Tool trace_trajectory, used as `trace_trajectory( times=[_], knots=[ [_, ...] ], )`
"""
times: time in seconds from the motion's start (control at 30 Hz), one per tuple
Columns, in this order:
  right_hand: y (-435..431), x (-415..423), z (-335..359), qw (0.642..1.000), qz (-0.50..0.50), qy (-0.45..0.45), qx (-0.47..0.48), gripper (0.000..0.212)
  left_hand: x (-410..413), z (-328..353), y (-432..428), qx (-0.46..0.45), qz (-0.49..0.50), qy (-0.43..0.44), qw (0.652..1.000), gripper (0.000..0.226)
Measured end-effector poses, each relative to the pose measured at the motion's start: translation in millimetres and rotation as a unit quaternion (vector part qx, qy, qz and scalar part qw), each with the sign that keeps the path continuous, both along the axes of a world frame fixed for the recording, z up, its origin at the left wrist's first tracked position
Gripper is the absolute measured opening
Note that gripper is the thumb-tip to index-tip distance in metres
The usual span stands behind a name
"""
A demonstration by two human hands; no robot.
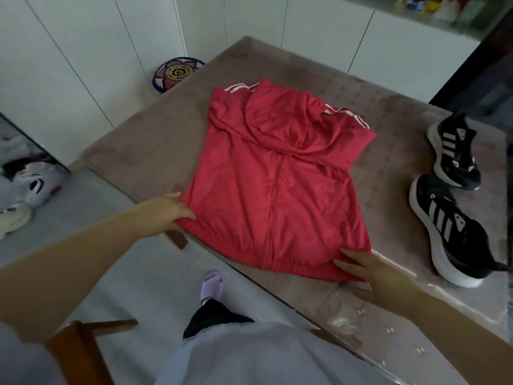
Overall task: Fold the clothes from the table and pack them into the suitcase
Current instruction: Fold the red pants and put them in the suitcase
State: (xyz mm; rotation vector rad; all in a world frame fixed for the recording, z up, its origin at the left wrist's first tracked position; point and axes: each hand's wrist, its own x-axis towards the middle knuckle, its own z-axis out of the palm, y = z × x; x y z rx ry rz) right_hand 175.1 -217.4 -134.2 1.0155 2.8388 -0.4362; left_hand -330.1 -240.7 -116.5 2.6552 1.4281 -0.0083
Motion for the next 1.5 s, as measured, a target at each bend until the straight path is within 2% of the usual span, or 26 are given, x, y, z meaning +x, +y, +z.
trace_trajectory(
  times=[0.1, 0.2, 0.27, 0.33, 0.4, 0.43, 0.5, 0.57, 0.6, 0.67, 0.7, 0.73, 0.8, 0.83, 0.97, 1.1, 1.17, 1.33, 1.43, 1.5],
  knots=[
    [1.5, 2.6, -1.3, 0.997, -0.062, 0.027, -0.044, 0.1, 7.1, 17.9, 10.4, -0.101, 0.12, -0.037, 0.987, 0.03],
    [9.8, 7.3, 1.1, 0.993, -0.085, 0.03, -0.078, 0.092, 5.3, 30.9, 28.6, -0.162, 0.155, -0.128, 0.966, 0.028],
    [17.9, 8.2, 5.2, 0.991, -0.087, 0.056, -0.084, 0.091, -0.8, 41.0, 42.9, -0.211, 0.194, -0.204, 0.936, 0.031],
    [31.9, 4.5, 27.1, 0.979, -0.152, 0.097, -0.098, 0.086, -8.1, 56.1, 57.7, -0.239, 0.232, -0.241, 0.912, 0.026],
    [50.5, -6.6, 63.2, 0.948, -0.23, 0.163, -0.145, 0.07, -18.4, 71.5, 74.4, -0.254, 0.27, -0.307, 0.877, 0.009],
    [60.4, -13.3, 82.7, 0.922, -0.252, 0.224, -0.192, 0.052, -23.0, 77.3, 83.8, -0.246, 0.285, -0.349, 0.858, 0.011],
    [78.8, -24.5, 113.5, 0.838, -0.305, 0.36, -0.275, 0.02, -30.4, 84.3, 100.3, -0.215, 0.312, -0.428, 0.82, 0.02],
    [102.6, -30.9, 131.7, 0.795, -0.34, 0.422, -0.271, 0.012, -35.4, 88.0, 120.6, -0.202, 0.33, -0.492, 0.78, 0.032],
    [115.9, -34.9, 135.1, 0.788, -0.345, 0.438, -0.261, 0.026, -36.2, 90.2, 131.7, -0.197, 0.338, -0.503, 0.77, 0.033],
    [143.1, -46.3, 139.7, 0.784, -0.381, 0.444, -0.208, 0.064, -38.1, 94.6, 158.6, -0.17, 0.356, -0.498, 0.772, 0.023],
    [158.3, -51.2, 139.5, 0.778, -0.409, 0.443, -0.177, 0.07, -39.3, 95.5, 174.5, -0.153, 0.367, -0.493, 0.774, 0.018],
    [174.6, -56.2, 138.9, 0.777, -0.421, 0.442, -0.156, 0.064, -38.9, 96.0, 190.9, -0.137, 0.377, -0.49, 0.774, 0.014],
    [209.5, -66.3, 133.5, 0.774, -0.449, 0.429, -0.122, 0.03, -34.3, 97.8, 224.9, -0.1, 0.389, -0.488, 0.775, 0.012],
    [227.6, -71.3, 128.4, 0.774, -0.471, 0.411, -0.1, 0.022, -32.0, 97.2, 243.1, -0.083, 0.392, -0.486, 0.776, 0.013],
    [295.2, -87.9, 103.7, 0.753, -0.55, 0.359, -0.05, 0.028, -30.8, 84.3, 316.0, -0.049, 0.419, -0.435, 0.795, 0.012],
    [344.7, -95.8, 77.8, 0.768, -0.587, 0.255, -0.02, 0.031, -22.1, 63.6, 378.5, -0.026, 0.434, -0.386, 0.814, 0.028],
    [362.4, -98.6, 63.0, 0.773, -0.599, 0.209, -0.004, 0.035, -14.3, 51.4, 404.9, -0.004, 0.444, -0.373, 0.815, 0.034],
    [396.1, -94.4, 10.9, 0.753, -0.65, 0.098, 0.018, 0.049, -3.4, 17.0, 456.5, 0.018, 0.461, -0.36, 0.811, 0.038],
    [403.0, -95.8, -13.0, 0.738, -0.674, -0.002, 0.033, 0.056, 1.8, -19.2, 463.3, 0.009, 0.46, -0.3, 0.836, 0.041],
    [403.9, -105.2, -10.9, 0.732, -0.677, -0.001, 0.073, 0.053, 3.7, -35.3, 460.9, 0.024, 0.446, -0.256, 0.857, 0.041]
  ],
)
